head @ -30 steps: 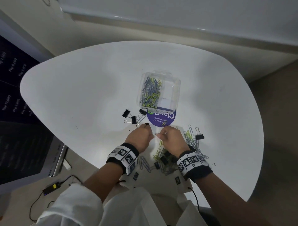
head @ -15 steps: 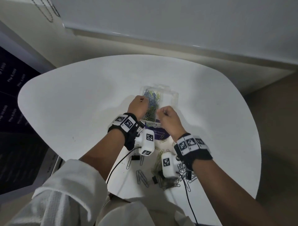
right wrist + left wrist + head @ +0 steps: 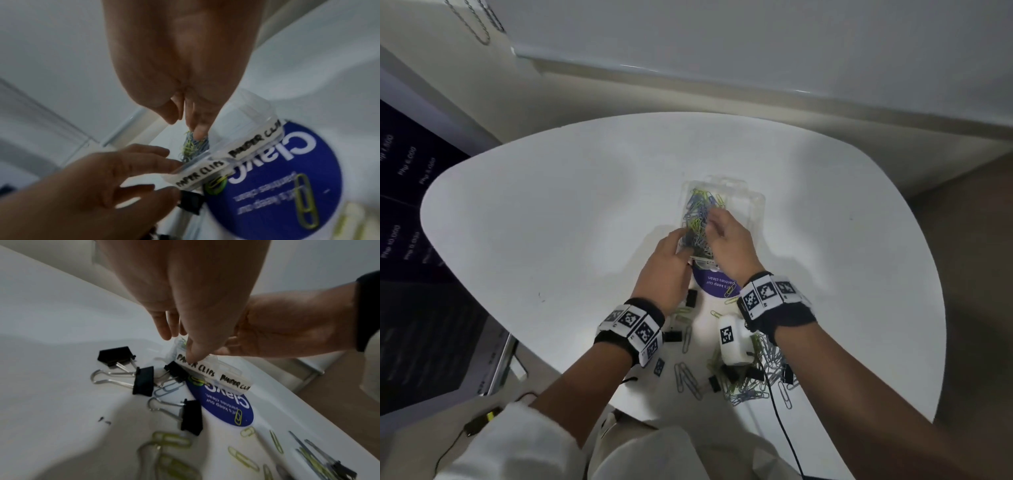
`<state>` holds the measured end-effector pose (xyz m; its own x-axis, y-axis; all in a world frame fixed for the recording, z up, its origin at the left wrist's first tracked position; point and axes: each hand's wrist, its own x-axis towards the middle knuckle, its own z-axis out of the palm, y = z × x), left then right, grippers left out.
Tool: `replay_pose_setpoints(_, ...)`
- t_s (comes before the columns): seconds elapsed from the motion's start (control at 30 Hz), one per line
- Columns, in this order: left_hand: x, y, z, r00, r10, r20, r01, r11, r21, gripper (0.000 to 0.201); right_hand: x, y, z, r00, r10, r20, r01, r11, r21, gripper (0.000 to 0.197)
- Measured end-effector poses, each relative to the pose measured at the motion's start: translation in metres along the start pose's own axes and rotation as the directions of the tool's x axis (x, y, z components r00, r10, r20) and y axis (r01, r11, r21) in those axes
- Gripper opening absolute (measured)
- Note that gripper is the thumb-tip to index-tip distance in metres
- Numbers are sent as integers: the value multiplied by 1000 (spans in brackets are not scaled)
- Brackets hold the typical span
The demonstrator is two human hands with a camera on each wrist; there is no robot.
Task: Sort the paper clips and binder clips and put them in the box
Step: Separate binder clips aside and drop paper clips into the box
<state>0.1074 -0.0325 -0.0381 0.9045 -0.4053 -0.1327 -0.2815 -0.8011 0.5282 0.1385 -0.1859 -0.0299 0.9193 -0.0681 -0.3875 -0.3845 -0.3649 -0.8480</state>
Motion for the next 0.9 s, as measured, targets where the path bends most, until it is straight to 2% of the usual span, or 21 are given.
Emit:
replay_pose_setpoints(0.07, -5, -1, 4, 1000, 0, 5, 0, 1000, 15, 39, -11, 6, -6, 987, -160, 25, 161, 951, -264, 35)
replay_pose_setpoints(0.13, -8, 0, 7, 1000, -3, 27, 3, 1000, 22, 45, -24, 18, -12, 957, -259, 128, 286, 790, -543, 33)
replay_pose_setpoints(0.17, -9, 1, 7, 999, -2, 39, 0, 999, 37, 49, -29, 25, -15, 950, -261, 170, 310, 757, -576, 33)
replay_pose_setpoints(0.23, -13, 3, 8, 999, 20, 46, -22, 999, 41, 55, -39, 36, -20, 946, -269, 180, 324, 800, -505, 30)
replay_pose_setpoints(0.3, -20, 6, 7, 1000, 28, 8, -28, 999, -34, 54, -47, 43, -26, 946, -287, 150, 324, 852, -412, 33)
replay_pose_setpoints(0.43, -42, 2, 3, 992, -70, -103, 56, 990, -130, 29, -66, 57, -44, 929, -361, -86, 299, 865, -404, 24)
replay_pose_setpoints(0.5, -58, -4, 5, 995, -92, -49, 90, 994, -55, 18, -78, 70, -55, 931, -312, -190, 215, 889, -405, 21)
replay_pose_setpoints(0.57, -75, -11, 7, 990, -138, 44, 136, 990, 41, 12, -89, 87, -65, 937, -257, -237, 123, 877, -464, 21)
replay_pose_setpoints(0.67, -92, -18, 10, 963, -219, 158, 217, 976, 30, 21, -102, 107, -69, 975, -151, -162, 36, 830, -557, 24)
replay_pose_setpoints(0.73, -94, -18, 13, 948, -227, 221, 233, 972, 0, 28, -109, 113, -63, 992, -122, -37, 80, 819, -569, 31)
replay_pose_setpoints(0.83, -93, -9, 17, 946, -237, 221, 253, 967, -44, 22, -116, 114, -45, 983, -157, 100, 186, 805, -563, 29)
replay_pose_setpoints(0.9, -93, -4, 19, 957, -229, 179, 242, 968, -59, 15, -119, 109, -34, 980, -163, 118, 200, 855, -479, 27)
